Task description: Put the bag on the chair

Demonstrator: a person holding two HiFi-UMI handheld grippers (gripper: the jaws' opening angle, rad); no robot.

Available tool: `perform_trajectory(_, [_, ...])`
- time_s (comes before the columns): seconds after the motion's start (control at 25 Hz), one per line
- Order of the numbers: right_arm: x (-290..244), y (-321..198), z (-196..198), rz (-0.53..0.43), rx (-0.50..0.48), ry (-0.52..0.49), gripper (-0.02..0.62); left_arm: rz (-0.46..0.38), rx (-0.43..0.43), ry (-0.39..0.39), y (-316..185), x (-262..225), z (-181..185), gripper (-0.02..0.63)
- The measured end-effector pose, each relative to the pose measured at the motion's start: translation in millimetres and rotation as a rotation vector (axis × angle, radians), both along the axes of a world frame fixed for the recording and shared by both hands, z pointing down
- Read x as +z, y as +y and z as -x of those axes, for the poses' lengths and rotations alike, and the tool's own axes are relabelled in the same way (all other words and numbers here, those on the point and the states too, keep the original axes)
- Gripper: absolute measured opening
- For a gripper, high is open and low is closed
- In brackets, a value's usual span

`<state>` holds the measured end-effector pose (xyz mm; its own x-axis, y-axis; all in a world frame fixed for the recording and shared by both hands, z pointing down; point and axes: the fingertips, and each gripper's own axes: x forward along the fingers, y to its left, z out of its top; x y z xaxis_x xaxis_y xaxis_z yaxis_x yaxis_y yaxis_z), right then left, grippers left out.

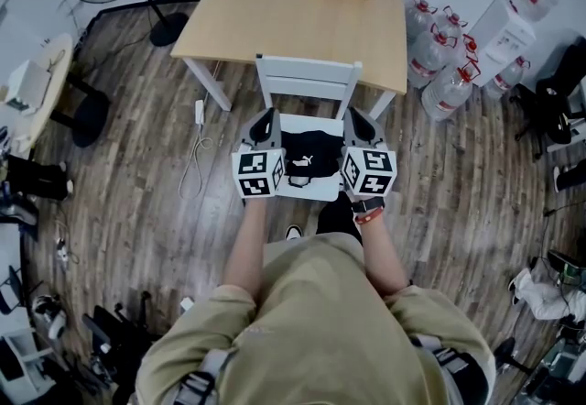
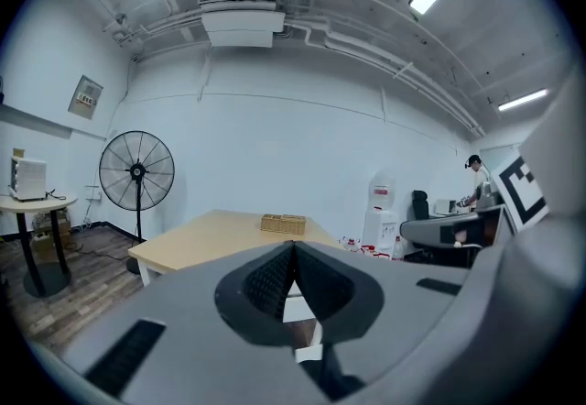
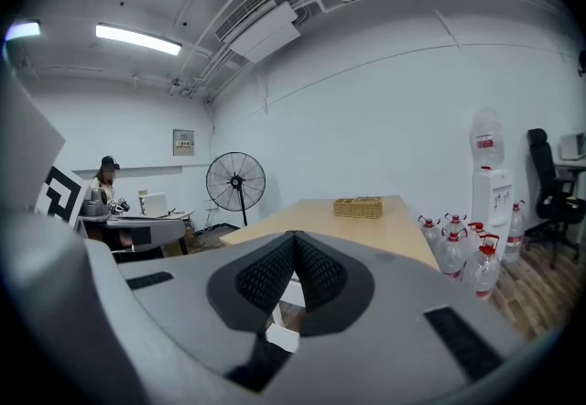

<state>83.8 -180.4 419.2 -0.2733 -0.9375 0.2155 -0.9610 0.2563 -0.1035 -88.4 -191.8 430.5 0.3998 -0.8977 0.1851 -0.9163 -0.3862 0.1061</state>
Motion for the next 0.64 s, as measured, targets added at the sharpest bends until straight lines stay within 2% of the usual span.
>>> perform_trajectory(0.08, [3.1,-3.5,1.4,0.008,-0.007,0.001,0.021,0.008,0.003,0.039,-2.9,1.0,0.6,0.020])
perform_trajectory(0.24, [14.7,-12.7,4.3,0.046,-0.025,-0.012,0.021,0.035,0.022,0.167,-10.9,4.1,0.9,0.018])
perform_trajectory(0.44, [37.5,-31.9,3.8,0.114,-0.060,-0.010,0.021,0.105,0.001,0.182,-31.0,33.7,-3.9,0.019])
perform_trajectory(0.64, [64.3,-77.6,-6.3,0.155,-0.069,0.013,0.021,0.216,-0.013,0.216,-71.2,89.6,-19.1,0.020])
